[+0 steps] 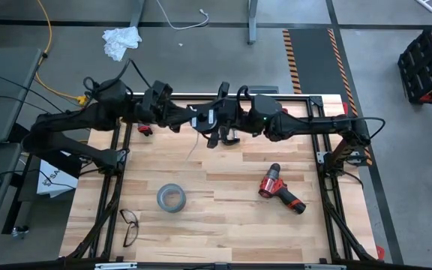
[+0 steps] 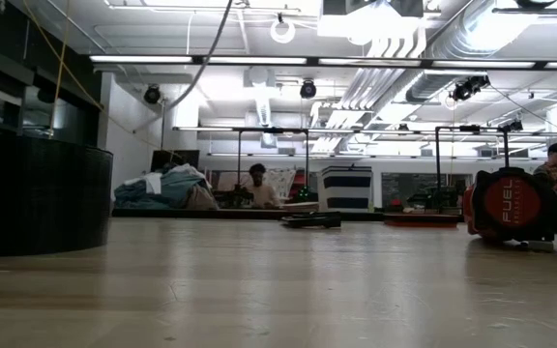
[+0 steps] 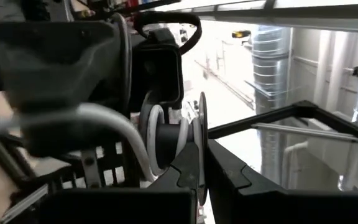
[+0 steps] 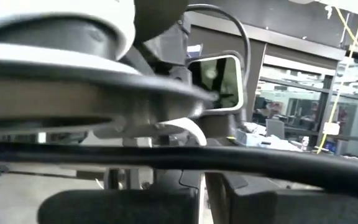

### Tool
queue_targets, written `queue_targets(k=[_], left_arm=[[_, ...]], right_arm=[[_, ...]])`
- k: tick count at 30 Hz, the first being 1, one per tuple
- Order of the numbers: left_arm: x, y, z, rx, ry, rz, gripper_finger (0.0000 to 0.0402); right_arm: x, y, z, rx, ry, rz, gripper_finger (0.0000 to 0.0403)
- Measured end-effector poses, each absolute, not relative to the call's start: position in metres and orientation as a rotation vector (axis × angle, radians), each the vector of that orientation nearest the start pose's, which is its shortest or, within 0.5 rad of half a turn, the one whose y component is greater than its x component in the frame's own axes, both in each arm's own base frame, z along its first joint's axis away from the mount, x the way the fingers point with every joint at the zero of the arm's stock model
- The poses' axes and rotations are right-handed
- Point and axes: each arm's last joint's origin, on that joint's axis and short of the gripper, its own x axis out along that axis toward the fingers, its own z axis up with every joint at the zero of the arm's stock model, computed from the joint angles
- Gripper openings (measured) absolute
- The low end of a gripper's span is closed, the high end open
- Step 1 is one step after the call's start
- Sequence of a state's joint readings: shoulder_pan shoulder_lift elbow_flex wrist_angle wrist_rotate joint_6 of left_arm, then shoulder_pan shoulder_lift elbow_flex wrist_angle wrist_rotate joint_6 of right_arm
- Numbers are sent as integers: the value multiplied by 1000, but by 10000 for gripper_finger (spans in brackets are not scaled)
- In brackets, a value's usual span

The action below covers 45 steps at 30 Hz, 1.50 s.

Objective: Coil cords
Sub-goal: Coil the white wire onto the black spool

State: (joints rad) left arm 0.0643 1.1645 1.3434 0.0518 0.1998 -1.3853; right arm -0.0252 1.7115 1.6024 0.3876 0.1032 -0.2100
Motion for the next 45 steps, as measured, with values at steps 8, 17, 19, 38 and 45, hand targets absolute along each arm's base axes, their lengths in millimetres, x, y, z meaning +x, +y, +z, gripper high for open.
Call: queue_targets(k=[8, 17, 19, 38, 45], left_arm=[[213, 9, 469, -1326, -31, -165, 4], [193, 12, 460, -1236, 56, -26, 4], [191, 14, 459, -1210, 60, -8, 4], [174, 32, 450, -871, 82, 231, 4], [165, 36, 454, -649, 15, 379, 4]], right_arm=[[400, -22, 424, -228, -252, -180, 0], [401, -35, 417, -256, -185, -202, 0], [400, -38, 417, -257, -177, -209, 0], [399, -58, 408, -252, -74, -266, 0], [398, -65, 407, -176, -65, -271, 0]])
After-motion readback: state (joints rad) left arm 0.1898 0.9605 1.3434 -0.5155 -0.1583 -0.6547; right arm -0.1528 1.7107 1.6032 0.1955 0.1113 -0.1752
